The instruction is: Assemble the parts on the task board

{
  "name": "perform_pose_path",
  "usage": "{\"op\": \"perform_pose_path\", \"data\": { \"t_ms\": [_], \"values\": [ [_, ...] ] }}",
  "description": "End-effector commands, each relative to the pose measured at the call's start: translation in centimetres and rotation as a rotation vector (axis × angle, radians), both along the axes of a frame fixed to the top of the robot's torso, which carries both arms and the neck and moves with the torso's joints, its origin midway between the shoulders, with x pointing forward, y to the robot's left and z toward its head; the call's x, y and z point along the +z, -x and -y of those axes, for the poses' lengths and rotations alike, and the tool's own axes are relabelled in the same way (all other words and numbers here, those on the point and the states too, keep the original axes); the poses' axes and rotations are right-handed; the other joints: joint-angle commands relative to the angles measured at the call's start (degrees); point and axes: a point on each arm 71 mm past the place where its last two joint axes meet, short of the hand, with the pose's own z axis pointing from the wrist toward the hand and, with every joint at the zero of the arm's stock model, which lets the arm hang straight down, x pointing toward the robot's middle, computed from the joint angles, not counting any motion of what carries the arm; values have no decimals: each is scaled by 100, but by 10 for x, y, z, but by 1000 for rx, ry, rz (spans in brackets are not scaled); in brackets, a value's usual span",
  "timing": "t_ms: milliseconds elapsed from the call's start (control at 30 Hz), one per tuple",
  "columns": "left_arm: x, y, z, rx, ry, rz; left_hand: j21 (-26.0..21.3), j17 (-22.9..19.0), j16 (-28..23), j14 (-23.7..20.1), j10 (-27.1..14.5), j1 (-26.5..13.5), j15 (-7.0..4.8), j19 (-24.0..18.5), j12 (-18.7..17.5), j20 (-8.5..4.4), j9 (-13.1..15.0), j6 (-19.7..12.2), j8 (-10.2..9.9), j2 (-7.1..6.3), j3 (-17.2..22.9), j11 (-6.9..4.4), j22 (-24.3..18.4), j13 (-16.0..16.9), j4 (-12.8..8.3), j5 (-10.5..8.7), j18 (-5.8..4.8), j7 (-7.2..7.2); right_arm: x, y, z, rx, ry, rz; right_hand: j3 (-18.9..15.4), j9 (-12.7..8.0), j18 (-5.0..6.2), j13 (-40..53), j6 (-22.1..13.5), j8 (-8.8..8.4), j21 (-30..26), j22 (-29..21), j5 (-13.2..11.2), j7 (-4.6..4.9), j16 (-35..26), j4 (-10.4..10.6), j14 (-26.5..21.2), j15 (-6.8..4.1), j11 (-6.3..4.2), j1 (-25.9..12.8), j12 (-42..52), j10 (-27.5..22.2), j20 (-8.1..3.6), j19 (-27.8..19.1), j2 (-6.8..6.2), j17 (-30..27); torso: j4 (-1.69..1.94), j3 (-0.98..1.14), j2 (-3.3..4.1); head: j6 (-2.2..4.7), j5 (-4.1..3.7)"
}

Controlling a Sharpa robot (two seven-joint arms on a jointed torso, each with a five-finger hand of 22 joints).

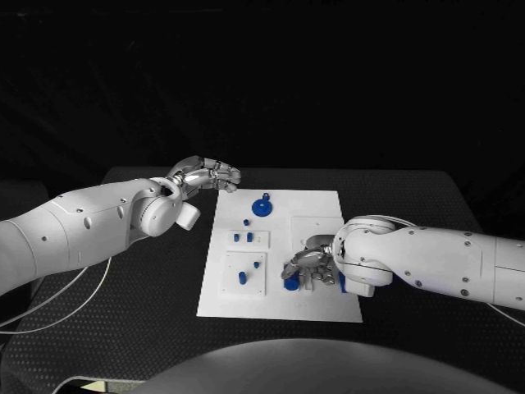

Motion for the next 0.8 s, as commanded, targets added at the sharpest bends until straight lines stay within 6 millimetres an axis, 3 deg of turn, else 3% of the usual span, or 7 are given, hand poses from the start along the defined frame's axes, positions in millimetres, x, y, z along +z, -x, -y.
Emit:
{"op": "perform_pose_path", "data": {
  "t_ms": [33, 200, 267, 367, 467, 667, 800],
  "values": [
    [1, 0, 2, -11, 15, 0, -26, 7, -28, -7, 11, -37, -13, 29, 2, 24, -7, -31, 31, 39, -2, 7, 111, -9, 40, 12, 31, 0, 0, 2, 0, 20, -14, -10, -302, 17, 168, 7, 10, -28, 8, 49, 14, 1, 29, -191, -56, -1, 0, -121, -25, -42, -28, -68, 49, -13, -2, 2, 2, 1, 7],
    [1, 0, 1, -10, 15, 0, -27, 8, -28, -7, 12, -38, -13, 29, 2, 24, -8, -31, 32, 39, -2, 7, 111, -10, 42, 12, 31, 0, 1, 1, 6, 38, 0, 24, -788, 44, 168, 14, 21, -54, -5, 44, 15, -18, 59, -216, -87, -20, -20, -76, -27, -56, -84, -116, 111, -34, -2, 4, 1, 1, 21],
    [1, 0, 1, -10, 14, 0, -28, 8, -29, -7, 12, -38, -13, 29, 2, 24, -8, -31, 32, 39, -1, 7, 112, -10, 43, 12, 31, 0, 2, 3, 7, 69, 7, 26, -874, 54, 168, 16, 34, -61, -1, 44, 16, -26, 70, -218, -91, -29, -28, 162, -24, -52, -110, -118, 94, -46, -2, 4, -1, 1, 24],
    [1, 0, 1, -10, 14, 0, -28, 8, -29, -7, 12, -38, -13, 29, 2, 24, -8, -31, 32, 39, -1, 7, 112, -11, 44, 12, 31, 0, 2, 5, 6, 85, 5, 16, -839, 64, 168, 18, 52, -62, 7, 43, 16, -30, 79, -214, -88, -32, -32, 542, -20, -43, -126, -109, 34, -57, -4, 5, 0, 1, 27],
    [1, 0, 1, -11, 15, -1, -29, 8, -29, -7, 12, -39, -12, 29, 2, 24, -9, -31, 32, 40, -1, 7, 112, -11, 45, 12, 31, 0, 2, 6, 7, 96, 11, 20, -706, 81, 168, 19, 101, -53, 17, 38, 15, -35, 90, -211, -83, -31, -35, 1186, -15, -26, -123, -87, -78, -75, -5, 8, 5, 1, 22],
    [1, 0, 2, -12, 15, -1, -31, 9, -30, -7, 12, -39, -12, 30, 3, 24, -9, -31, 33, 41, 0, 7, 112, -12, 47, 13, 31, -1, 0, 4, 10, 103, 33, 43, -535, 106, 168, 16, 198, -28, 23, 25, 14, -54, 104, -215, -71, -41, -52, 1919, -11, 9, -87, -57, 27, -105, -2, 6, 4, 1, 11],
    [1, 0, 2, -12, 15, -1, -32, 9, -30, -7, 13, -38, -13, 30, 3, 24, -10, -31, 33, 42, 0, 7, 112, -12, 48, 12, 31, -1, 0, 4, 9, 99, 32, 46, -502, 112, 168, 10, 236, -25, 23, 17, 13, -59, 111, -197, -66, -41, -55, 2058, -15, 25, -56, -45, 110, -118, -2, 9, 6, 1, 7]
  ]
}}
